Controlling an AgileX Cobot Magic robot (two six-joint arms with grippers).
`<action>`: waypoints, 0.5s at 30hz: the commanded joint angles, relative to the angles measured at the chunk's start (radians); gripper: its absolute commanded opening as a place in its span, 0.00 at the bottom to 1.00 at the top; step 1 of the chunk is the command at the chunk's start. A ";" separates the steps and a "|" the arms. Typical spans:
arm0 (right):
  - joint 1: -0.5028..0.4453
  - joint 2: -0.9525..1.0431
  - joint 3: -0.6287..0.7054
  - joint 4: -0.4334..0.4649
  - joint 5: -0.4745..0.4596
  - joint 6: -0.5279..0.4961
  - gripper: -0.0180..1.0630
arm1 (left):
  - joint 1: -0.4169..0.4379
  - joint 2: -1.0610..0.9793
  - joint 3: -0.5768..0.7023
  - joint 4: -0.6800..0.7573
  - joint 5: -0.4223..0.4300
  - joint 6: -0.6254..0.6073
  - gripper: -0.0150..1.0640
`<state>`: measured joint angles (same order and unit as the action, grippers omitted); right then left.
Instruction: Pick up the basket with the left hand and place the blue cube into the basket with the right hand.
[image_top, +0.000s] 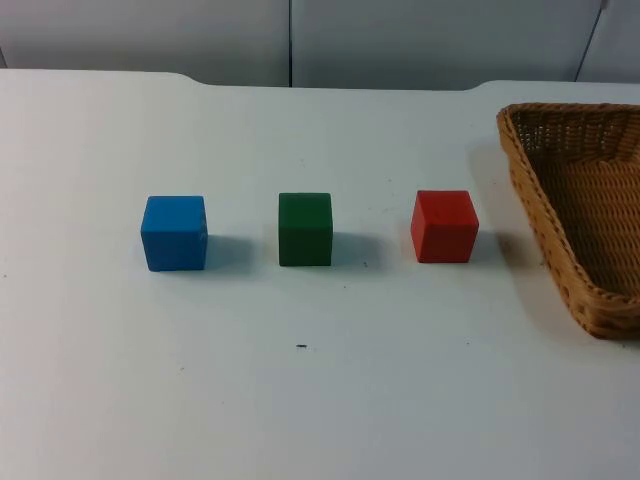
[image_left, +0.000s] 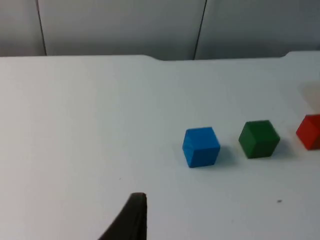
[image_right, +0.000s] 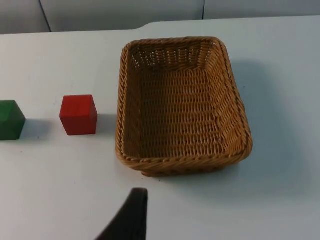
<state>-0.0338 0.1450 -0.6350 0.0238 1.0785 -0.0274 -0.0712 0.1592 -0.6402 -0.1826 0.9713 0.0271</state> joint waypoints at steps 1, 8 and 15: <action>-0.005 0.057 -0.049 0.007 -0.037 -0.011 0.97 | -0.007 0.065 -0.021 -0.069 -0.127 0.001 0.98; -0.005 0.188 -0.125 0.009 -0.061 -0.025 0.97 | -0.007 0.261 -0.070 -0.267 -0.237 0.153 0.98; -0.005 0.301 -0.146 0.009 -0.071 -0.025 0.97 | -0.007 0.563 -0.154 -0.608 -0.231 0.454 0.98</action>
<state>-0.0338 0.4277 -0.7747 0.0294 1.0204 -0.0446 -0.0712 0.6686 -0.7735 -0.7114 0.7483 0.4143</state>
